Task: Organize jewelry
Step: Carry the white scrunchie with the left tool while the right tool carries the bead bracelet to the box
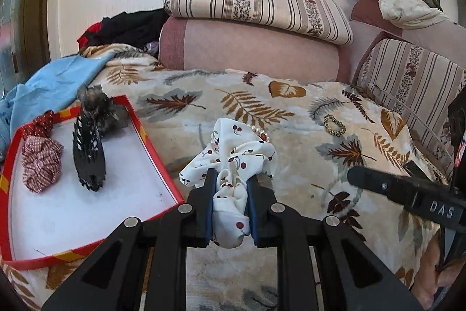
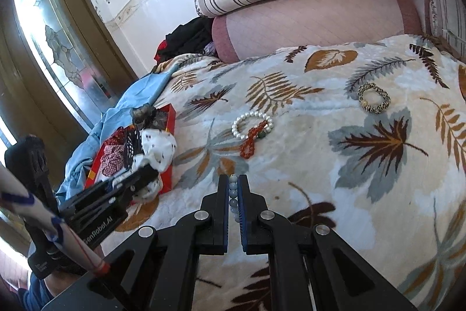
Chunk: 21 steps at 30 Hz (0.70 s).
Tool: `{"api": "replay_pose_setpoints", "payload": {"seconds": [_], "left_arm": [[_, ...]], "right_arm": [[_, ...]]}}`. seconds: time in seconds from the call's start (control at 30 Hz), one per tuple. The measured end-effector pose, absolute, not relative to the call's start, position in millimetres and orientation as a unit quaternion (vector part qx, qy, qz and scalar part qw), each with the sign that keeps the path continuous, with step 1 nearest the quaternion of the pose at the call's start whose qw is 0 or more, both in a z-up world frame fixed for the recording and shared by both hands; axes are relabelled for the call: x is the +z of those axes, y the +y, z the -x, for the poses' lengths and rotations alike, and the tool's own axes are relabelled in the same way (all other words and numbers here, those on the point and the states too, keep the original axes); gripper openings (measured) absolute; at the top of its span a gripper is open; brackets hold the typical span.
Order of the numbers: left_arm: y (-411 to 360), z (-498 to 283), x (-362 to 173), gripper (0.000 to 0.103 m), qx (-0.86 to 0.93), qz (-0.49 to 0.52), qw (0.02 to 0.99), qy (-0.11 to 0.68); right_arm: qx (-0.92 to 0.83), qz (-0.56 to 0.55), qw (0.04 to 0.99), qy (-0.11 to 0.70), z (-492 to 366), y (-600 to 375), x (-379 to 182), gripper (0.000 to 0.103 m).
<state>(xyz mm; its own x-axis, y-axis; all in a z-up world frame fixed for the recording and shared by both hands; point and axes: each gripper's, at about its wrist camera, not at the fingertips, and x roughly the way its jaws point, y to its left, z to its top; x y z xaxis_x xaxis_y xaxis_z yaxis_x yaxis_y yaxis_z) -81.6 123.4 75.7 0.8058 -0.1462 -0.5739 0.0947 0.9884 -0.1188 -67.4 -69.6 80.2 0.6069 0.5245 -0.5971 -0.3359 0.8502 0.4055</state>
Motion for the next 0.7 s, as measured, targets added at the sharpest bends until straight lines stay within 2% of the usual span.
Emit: {"api": "replay_pose_setpoints", "payload": {"seconds": [0.7], "left_arm": [[173,98,94,0.019,-0.055,0.082,0.957,0.274]], "right_arm": [[0.237,-0.116,0.887,0.38,83,-28,103,0.007]]}}
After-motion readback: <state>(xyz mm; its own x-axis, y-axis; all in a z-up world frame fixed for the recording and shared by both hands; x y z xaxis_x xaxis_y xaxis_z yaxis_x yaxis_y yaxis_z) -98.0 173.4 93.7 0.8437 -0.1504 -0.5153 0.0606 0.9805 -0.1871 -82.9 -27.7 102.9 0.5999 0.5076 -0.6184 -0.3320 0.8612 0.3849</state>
